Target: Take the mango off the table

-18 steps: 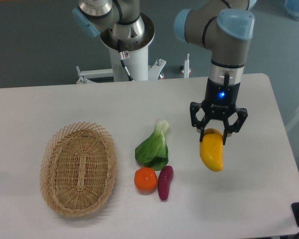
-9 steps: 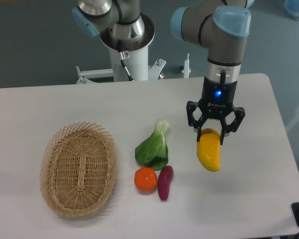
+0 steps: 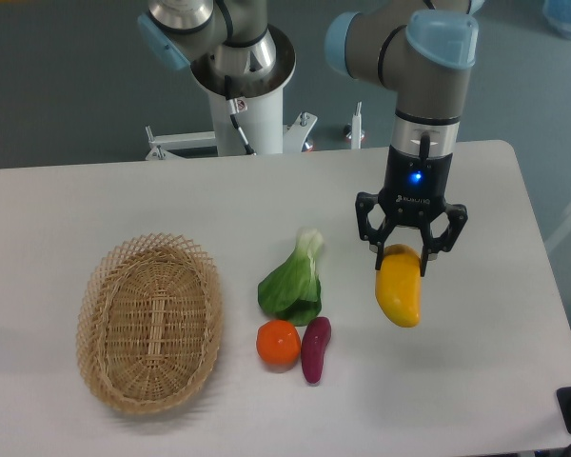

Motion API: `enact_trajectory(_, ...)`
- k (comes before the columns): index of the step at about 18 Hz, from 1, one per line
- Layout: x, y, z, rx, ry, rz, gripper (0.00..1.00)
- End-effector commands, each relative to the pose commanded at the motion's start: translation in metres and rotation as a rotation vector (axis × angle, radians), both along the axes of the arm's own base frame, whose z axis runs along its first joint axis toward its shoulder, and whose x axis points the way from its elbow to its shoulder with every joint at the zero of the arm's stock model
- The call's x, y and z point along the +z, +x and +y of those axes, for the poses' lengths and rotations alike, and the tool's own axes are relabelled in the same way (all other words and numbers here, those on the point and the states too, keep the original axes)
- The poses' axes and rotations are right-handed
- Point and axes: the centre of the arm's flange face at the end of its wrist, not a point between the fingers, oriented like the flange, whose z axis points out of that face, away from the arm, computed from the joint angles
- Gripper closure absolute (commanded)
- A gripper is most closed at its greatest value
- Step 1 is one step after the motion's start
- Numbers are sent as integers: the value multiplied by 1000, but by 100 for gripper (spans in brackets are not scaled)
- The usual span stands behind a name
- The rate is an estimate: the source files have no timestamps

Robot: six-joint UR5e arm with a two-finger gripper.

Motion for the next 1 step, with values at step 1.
enact_trajectory(1,0,0,0,0,0,0,52)
